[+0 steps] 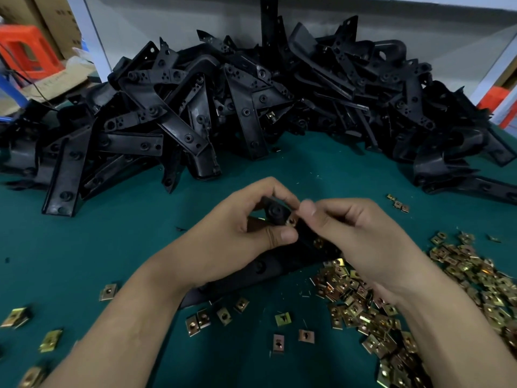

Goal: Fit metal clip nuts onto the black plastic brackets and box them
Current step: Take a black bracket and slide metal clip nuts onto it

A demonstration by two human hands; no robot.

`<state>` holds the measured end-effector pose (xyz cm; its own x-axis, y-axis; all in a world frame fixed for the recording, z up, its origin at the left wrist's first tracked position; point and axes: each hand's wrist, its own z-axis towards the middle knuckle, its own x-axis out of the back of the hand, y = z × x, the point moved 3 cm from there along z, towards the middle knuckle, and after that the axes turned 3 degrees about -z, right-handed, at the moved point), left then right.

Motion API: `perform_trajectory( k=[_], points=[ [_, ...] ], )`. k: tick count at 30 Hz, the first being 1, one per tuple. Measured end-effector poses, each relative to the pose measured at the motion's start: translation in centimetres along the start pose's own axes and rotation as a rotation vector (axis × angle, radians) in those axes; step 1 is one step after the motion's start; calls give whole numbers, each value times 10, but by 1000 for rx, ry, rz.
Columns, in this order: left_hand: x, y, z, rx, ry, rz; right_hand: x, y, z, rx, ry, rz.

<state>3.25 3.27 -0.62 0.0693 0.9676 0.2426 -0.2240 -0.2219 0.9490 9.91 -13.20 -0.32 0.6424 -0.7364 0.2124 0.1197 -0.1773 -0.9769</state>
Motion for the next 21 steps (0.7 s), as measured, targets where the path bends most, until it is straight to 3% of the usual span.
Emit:
perform_trajectory(
  k=[4, 7, 13, 17, 21],
  points=[
    [-2, -5, 1, 5, 82, -30, 4, 6, 4, -111, 106, 121],
    [-1, -5, 2, -13, 142, 7, 8, 5, 4, -118, 88, 170],
    [6, -3, 2, 3, 274, -46, 9, 0, 1, 50, -15, -69],
    [4, -1, 2, 74, 266, -135, 9, 2, 1, 88, 70, 3],
    [6, -6, -3, 263, 116, -164, 14, -4, -1, 97, 193, -36]
  ],
)
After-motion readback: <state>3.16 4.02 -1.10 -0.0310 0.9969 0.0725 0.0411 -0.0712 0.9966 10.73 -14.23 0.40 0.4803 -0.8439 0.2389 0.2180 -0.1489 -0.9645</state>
